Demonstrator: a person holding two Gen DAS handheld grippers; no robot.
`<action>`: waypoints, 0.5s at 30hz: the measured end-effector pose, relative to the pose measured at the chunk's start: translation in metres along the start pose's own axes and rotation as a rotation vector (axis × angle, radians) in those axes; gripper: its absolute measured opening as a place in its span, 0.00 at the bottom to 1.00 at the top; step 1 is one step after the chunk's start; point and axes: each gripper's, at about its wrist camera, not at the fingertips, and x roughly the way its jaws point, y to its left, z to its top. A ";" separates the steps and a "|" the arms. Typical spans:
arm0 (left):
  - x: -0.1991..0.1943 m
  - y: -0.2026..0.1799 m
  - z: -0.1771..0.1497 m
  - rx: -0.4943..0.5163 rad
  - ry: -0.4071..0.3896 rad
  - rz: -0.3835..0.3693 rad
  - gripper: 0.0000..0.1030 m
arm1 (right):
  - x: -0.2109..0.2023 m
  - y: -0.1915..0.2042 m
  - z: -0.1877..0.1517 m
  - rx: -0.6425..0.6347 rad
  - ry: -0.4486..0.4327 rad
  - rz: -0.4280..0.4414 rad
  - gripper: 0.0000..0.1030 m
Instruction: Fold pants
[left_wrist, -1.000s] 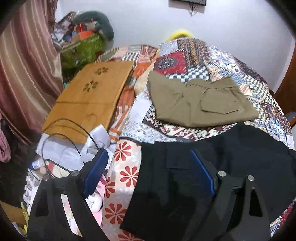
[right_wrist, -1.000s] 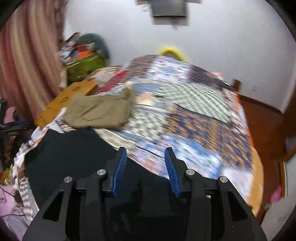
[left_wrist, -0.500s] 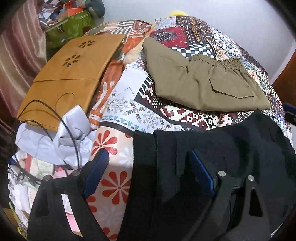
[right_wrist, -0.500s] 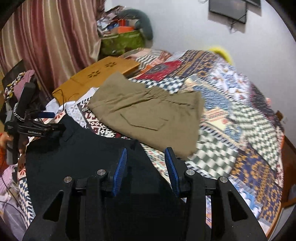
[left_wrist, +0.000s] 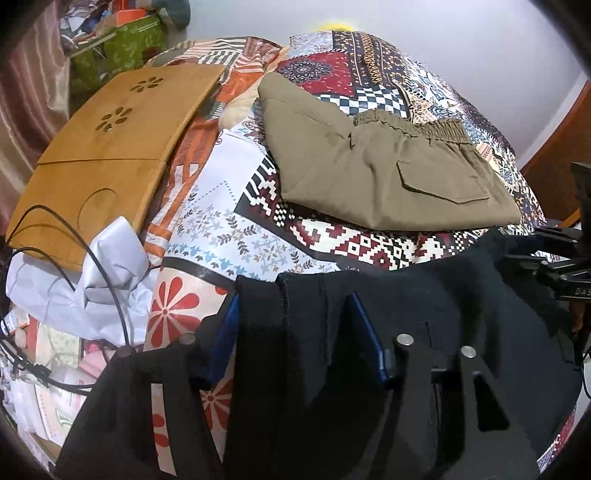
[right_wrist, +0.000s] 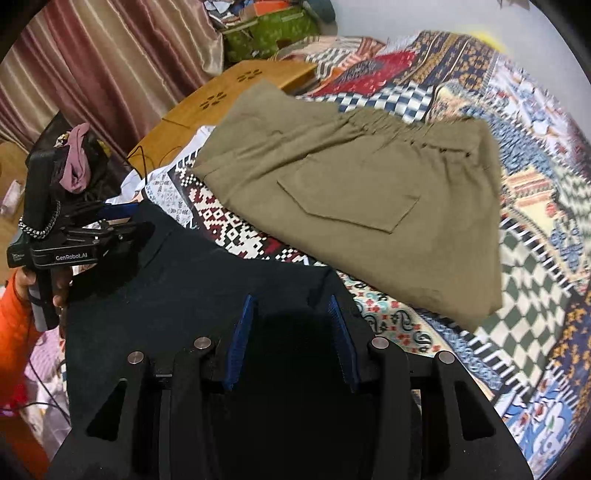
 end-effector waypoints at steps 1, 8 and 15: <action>0.001 0.000 0.001 0.000 0.001 -0.011 0.48 | 0.002 0.000 0.001 0.001 0.008 0.003 0.36; -0.004 -0.011 0.006 0.041 -0.019 0.001 0.28 | 0.000 0.000 0.007 -0.015 -0.022 0.017 0.08; -0.011 -0.008 0.008 0.067 -0.082 0.073 0.24 | -0.019 0.014 0.008 -0.117 -0.168 -0.097 0.05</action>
